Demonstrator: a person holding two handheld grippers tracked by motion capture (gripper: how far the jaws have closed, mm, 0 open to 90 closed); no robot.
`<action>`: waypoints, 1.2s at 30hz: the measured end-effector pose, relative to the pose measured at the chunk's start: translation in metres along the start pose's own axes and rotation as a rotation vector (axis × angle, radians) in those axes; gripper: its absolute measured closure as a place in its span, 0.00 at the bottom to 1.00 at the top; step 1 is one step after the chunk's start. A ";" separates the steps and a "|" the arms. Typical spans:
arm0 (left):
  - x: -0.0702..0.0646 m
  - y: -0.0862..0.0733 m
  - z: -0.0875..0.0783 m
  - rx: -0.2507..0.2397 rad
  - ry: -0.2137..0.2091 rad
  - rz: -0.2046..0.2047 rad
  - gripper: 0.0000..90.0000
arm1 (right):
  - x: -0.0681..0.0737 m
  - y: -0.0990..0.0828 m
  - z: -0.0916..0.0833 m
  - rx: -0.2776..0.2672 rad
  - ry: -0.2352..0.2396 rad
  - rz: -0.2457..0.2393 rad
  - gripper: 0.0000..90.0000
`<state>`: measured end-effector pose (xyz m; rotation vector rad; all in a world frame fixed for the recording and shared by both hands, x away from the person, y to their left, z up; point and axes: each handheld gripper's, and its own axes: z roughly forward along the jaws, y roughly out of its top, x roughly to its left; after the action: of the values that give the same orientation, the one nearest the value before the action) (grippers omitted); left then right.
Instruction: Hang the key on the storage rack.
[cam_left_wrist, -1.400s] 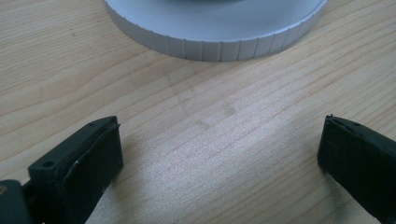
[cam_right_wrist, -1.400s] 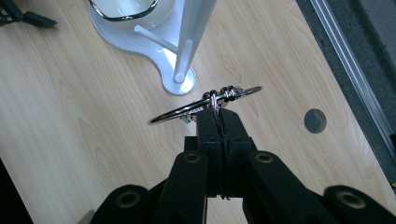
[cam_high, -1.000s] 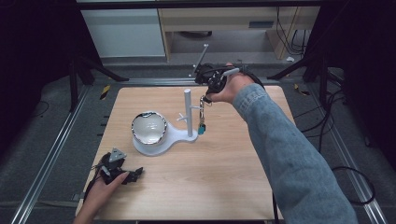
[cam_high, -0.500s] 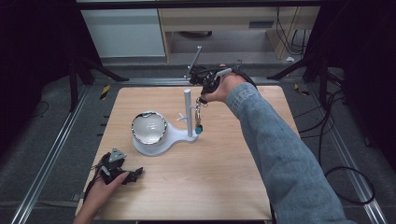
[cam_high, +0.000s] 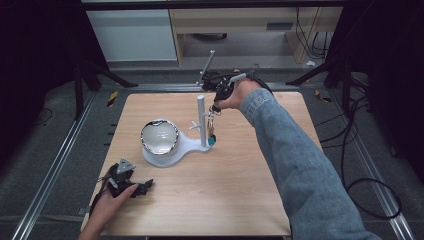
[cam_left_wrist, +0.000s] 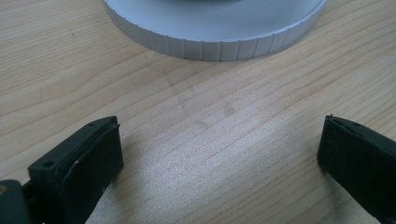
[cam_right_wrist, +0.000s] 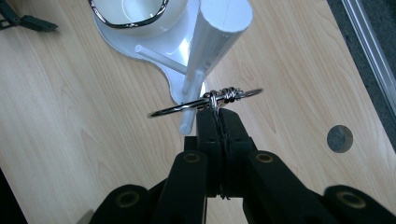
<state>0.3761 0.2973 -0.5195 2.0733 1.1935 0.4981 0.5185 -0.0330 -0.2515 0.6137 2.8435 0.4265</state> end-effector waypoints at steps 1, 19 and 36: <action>0.000 0.000 0.000 0.000 0.000 0.000 0.00 | 0.000 0.000 0.000 0.002 0.001 -0.001 0.98; 0.000 0.000 0.000 0.001 -0.001 0.002 0.00 | -0.004 0.003 0.008 -0.001 0.028 -0.002 0.91; 0.000 0.000 0.000 0.001 -0.001 0.002 0.00 | -0.017 -0.007 0.001 -0.027 -0.033 0.046 0.80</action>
<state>0.3761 0.2975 -0.5194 2.0752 1.1916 0.4974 0.5309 -0.0461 -0.2522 0.6757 2.7927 0.4569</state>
